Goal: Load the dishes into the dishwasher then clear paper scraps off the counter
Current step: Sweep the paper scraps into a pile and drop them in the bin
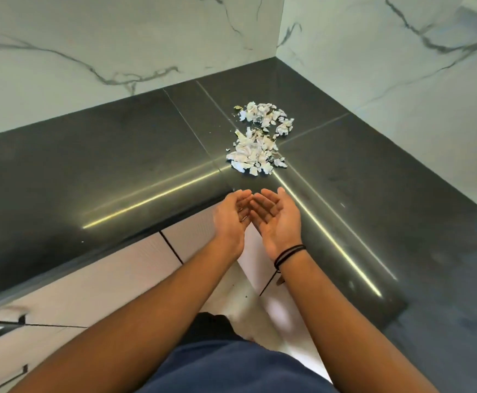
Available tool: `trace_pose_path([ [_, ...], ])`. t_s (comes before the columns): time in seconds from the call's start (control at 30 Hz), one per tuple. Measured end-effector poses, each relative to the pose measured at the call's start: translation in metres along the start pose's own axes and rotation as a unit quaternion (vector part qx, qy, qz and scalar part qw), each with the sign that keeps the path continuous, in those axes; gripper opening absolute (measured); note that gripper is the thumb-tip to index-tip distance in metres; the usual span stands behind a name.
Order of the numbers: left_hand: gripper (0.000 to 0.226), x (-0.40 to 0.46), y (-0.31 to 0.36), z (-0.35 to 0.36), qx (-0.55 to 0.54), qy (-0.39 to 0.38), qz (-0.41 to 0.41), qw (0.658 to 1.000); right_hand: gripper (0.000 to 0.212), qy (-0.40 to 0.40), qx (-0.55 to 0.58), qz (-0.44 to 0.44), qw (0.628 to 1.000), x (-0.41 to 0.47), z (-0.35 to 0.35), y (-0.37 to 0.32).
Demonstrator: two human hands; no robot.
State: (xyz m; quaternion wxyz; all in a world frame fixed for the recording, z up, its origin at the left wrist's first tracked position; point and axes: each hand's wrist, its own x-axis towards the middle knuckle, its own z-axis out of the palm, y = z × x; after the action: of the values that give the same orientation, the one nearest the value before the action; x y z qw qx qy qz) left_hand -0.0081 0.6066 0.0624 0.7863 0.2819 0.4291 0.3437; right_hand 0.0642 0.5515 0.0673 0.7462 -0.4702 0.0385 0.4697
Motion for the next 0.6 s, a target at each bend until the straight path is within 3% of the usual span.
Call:
trace_pose_path([
  [0.1,0.015,0.03,-0.008,-0.003,0.227,-0.028,0.13,0.965,0.034,0.009,-0.03,-0.003,1.0,0.024,-0.004,-0.007],
  [0.2,0.015,0.071,-0.012,-0.011,0.459,-0.027,0.211,0.863,0.028,0.048,-0.148,-0.01,0.988,0.054,-0.009,-0.016],
  [0.27,0.014,0.099,-0.009,-0.018,0.559,-0.016,0.237,0.794,0.019,0.065,-0.248,-0.048,0.965,0.073,-0.014,-0.02],
  [0.33,0.016,0.134,-0.001,-0.021,0.621,-0.02,0.238,0.746,0.011,0.071,-0.344,-0.097,0.931,0.1,-0.017,-0.022],
  [0.43,0.016,0.18,0.013,-0.019,0.663,-0.061,0.25,0.703,0.01,0.058,-0.481,-0.137,0.864,0.14,-0.014,-0.02],
  [0.53,0.017,0.22,0.027,-0.009,0.66,-0.109,0.286,0.686,0.011,0.044,-0.583,-0.164,0.794,0.18,-0.002,-0.017],
  [0.6,0.015,0.24,0.03,-0.002,0.646,-0.147,0.304,0.685,0.013,0.034,-0.61,-0.183,0.77,0.199,0.01,-0.02],
])
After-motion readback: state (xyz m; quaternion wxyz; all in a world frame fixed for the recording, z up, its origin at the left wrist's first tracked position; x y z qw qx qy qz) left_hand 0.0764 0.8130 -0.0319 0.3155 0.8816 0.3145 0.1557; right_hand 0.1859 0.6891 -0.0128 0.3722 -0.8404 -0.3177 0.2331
